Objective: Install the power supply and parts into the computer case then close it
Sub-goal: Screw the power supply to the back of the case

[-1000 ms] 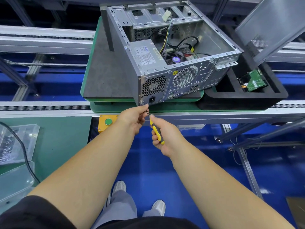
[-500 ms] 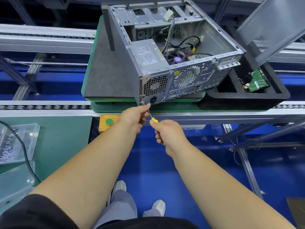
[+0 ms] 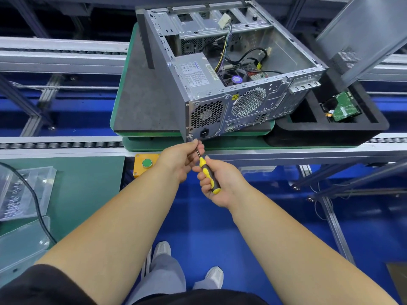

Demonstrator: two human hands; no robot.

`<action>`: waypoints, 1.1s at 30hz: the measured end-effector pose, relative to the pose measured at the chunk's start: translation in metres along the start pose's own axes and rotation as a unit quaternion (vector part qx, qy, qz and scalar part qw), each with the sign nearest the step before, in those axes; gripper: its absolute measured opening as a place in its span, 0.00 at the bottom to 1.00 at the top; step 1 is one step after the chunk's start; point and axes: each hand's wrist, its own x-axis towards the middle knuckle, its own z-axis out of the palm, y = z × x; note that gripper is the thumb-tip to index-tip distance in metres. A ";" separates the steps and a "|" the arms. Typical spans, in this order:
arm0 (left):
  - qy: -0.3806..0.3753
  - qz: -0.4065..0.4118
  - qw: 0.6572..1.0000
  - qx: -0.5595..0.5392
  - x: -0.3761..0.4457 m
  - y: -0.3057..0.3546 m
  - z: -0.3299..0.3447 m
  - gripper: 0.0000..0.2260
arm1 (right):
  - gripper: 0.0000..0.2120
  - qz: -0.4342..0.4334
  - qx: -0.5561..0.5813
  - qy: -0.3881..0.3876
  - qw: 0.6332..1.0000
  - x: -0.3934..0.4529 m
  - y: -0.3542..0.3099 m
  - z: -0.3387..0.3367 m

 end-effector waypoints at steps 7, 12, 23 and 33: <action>0.014 0.006 1.000 0.004 0.004 -0.001 -0.001 0.04 | 0.19 -0.096 -0.171 0.115 0.974 0.000 0.003 0.013; 0.024 -0.005 1.000 0.007 0.001 0.000 0.001 0.05 | 0.21 -0.063 -0.123 0.084 0.987 -0.002 0.000 0.010; -0.004 0.004 1.000 -0.013 -0.016 -0.011 0.011 0.06 | 0.19 -0.067 -0.125 0.016 0.990 -0.001 0.000 -0.020; -0.004 -0.010 1.000 -0.016 -0.028 -0.040 0.080 0.04 | 0.08 -0.099 -0.127 0.153 0.975 -0.045 -0.061 -0.111</action>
